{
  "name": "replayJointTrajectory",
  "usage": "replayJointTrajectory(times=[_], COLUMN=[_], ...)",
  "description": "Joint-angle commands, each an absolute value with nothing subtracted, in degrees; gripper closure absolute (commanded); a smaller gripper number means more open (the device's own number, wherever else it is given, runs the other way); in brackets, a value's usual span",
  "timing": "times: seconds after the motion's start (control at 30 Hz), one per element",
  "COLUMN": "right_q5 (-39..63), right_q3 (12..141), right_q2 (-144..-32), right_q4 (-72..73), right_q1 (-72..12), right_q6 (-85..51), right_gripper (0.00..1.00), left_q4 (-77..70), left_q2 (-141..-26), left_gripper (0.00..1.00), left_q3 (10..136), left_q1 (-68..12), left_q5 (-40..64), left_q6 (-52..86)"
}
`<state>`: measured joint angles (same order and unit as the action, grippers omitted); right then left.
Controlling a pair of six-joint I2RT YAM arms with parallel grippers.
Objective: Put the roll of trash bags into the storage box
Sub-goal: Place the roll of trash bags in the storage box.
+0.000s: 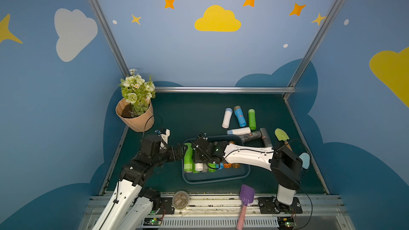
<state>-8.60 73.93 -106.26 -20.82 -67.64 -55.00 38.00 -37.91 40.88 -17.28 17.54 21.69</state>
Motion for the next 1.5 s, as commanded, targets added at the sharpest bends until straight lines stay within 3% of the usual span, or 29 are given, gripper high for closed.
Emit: replayJointTrajectory(times=[0.0, 1.47], right_q5=[-10.52, -17.36], right_q3=[74.56, 71.54], right_q2=[-105.26, -95.6], right_q4=[-23.64, -28.31], right_q1=[-67.91, -69.6], right_q6=[-54.27, -49.25], right_gripper=[0.41, 0.36], left_q4=[38.41, 34.43], left_q2=[-37.51, -36.51], left_gripper=[0.0, 0.0], left_q3=[40.99, 39.89], left_q1=[-17.41, -19.17], left_q5=[18.27, 29.45], left_q6=[21.44, 19.99])
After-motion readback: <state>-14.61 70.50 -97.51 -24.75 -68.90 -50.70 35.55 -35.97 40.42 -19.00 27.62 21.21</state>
